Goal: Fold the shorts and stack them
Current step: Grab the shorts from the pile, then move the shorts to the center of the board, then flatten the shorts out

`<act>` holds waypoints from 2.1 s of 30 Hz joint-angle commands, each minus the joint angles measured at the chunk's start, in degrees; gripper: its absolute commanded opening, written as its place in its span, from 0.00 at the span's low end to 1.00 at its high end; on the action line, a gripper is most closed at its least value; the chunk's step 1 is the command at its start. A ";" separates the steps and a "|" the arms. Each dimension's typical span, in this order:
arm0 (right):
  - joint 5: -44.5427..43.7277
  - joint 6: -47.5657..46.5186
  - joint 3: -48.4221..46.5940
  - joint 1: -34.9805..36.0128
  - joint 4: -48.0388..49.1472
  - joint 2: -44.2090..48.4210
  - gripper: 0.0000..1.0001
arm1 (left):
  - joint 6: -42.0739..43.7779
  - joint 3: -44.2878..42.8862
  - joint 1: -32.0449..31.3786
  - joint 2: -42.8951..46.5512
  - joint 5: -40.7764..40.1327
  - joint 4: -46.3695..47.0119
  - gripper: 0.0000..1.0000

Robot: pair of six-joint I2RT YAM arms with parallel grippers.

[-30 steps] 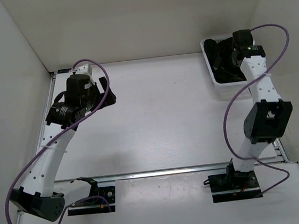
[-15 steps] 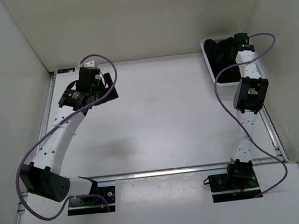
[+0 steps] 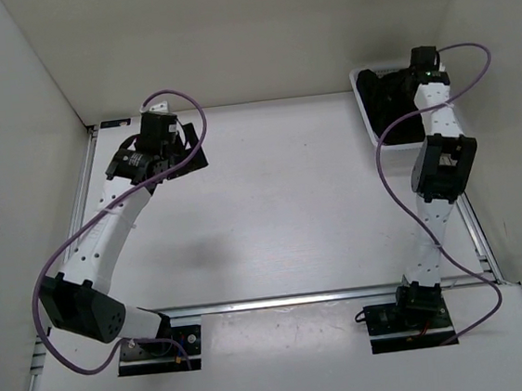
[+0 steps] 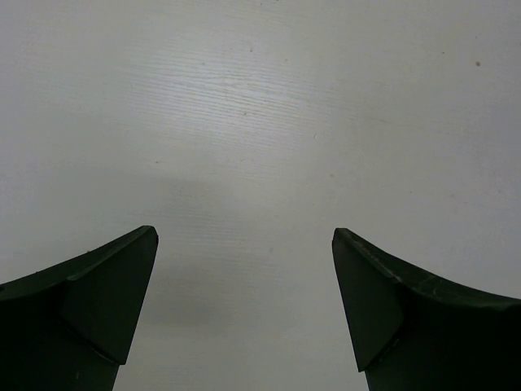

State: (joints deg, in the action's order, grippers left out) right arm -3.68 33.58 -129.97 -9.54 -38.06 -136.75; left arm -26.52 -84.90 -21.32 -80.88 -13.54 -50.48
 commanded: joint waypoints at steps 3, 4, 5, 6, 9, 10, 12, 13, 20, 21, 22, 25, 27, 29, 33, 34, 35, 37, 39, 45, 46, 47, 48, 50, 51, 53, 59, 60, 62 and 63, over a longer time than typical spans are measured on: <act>6.31 -4.13 -0.28 1.98 5.98 24.64 0.00 | -0.11 0.96 0.23 5.82 2.91 1.44 1.00; 7.19 -4.66 0.24 3.55 5.98 26.86 0.00 | -0.11 0.97 0.23 6.69 2.91 1.44 1.00; 7.20 -4.67 0.25 4.35 6.51 28.97 0.00 | -0.11 1.49 1.45 8.70 2.91 1.44 1.00; 9.37 -4.67 1.03 5.23 7.12 30.91 0.00 | -0.63 2.02 2.07 9.85 2.91 1.44 1.00; 10.45 -5.45 0.42 10.49 6.60 38.63 0.00 | -0.63 2.02 4.88 14.16 1.95 0.82 1.00; 10.45 -5.98 0.42 13.73 6.60 40.05 0.00 | -0.63 1.24 5.49 15.13 1.16 0.21 1.00; 9.84 -7.65 1.04 19.17 6.08 44.00 0.00 | -0.11 -0.51 7.43 17.68 -0.08 -1.11 1.00; 9.31 -8.18 1.04 20.95 6.07 45.15 0.00 | -0.11 -1.22 8.04 18.38 -2.08 -1.64 1.00; 10.27 -9.59 3.05 32.99 5.54 54.21 0.00 | 0.51 -9.75 12.53 16.38 1.32 -9.28 1.00; 10.27 -9.59 4.02 33.62 4.94 55.00 0.00 | 0.51 -10.28 12.53 15.76 2.02 -9.29 1.00; 10.27 -8.81 5.07 33.62 4.93 55.62 0.00 | 0.51 -10.28 12.53 15.75 2.03 -9.81 1.00; 10.11 -8.01 13.93 35.55 4.93 59.30 0.00 | 0.51 -8.36 12.53 16.28 5.70 -8.94 1.00; 9.13 -5.74 24.26 35.56 4.93 60.63 0.00 | 0.51 -5.99 12.53 16.28 7.12 -8.23 1.00; 5.11 -3.80 31.41 35.56 7.82 61.16 0.00 | 0.51 -3.27 12.53 16.28 7.74 -7.62 1.00; 2.26 -0.54 43.73 34.42 8.71 57.57 0.07 | -1.60 3.86 11.13 14.97 9.67 -7.09 1.00; 2.28 -0.54 45.58 33.89 7.84 56.51 0.28 | -2.21 6.65 10.60 14.18 10.37 -7.09 1.00; 2.28 -0.54 46.99 33.02 6.70 56.50 0.37 | -2.91 8.07 10.60 14.17 11.77 -6.57 1.00; 1.58 -0.01 49.98 31.26 4.68 55.71 0.62 | -2.92 10.89 9.02 12.51 12.48 -6.04 1.00; 1.57 -0.01 54.11 29.76 2.91 55.71 0.73 | -2.92 14.32 8.41 11.02 13.19 -4.81 1.00; 1.57 -0.01 62.99 28.52 2.64 60.20 0.72 | -3.97 16.52 4.19 1.00 16.00 -0.68 1.00; 1.57 -0.01 64.13 28.52 2.64 60.72 0.72 | -3.97 15.57 3.57 -0.49 16.00 -0.67 1.00; 1.57 -0.01 64.14 28.00 2.64 60.72 0.72 | -3.97 14.25 2.44 -3.55 16.61 0.02 1.00; 2.79 0.86 64.84 28.00 3.34 59.42 0.78 | -4.50 13.46 1.73 -5.06 16.62 0.73 1.00; 4.55 1.48 64.85 27.47 4.22 57.48 0.88 | -4.50 12.05 -0.29 -9.96 17.14 0.73 1.00; 5.17 1.49 64.85 27.47 4.23 54.69 0.95 | -4.50 11.43 -0.30 -11.65 17.14 0.73 1.00; 7.18 3.41 64.05 26.77 4.23 51.60 0.98 | -4.50 10.72 -0.91 -14.64 19.16 2.22 1.00; 14.58 7.11 66.16 24.83 13.62 42.10 0.87 | -3.80 7.30 -2.15 -23.79 24.52 5.13 0.94; 15.28 7.81 66.16 24.83 14.33 40.09 0.83 | -3.28 6.60 -2.84 -24.93 24.53 5.13 0.88; 15.28 7.81 64.85 24.83 15.39 37.19 0.72 | -3.27 4.93 -2.85 -25.55 24.53 5.13 0.66; 15.28 7.81 64.85 25.36 15.91 36.30 0.66 | -3.27 4.92 -2.85 -25.55 24.53 5.13 0.59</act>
State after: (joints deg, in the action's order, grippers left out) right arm 8.62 39.86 -63.86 15.46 -26.74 -98.76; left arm -30.59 -76.73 -23.62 -108.29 8.71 -47.31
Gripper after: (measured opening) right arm 0.693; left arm 0.629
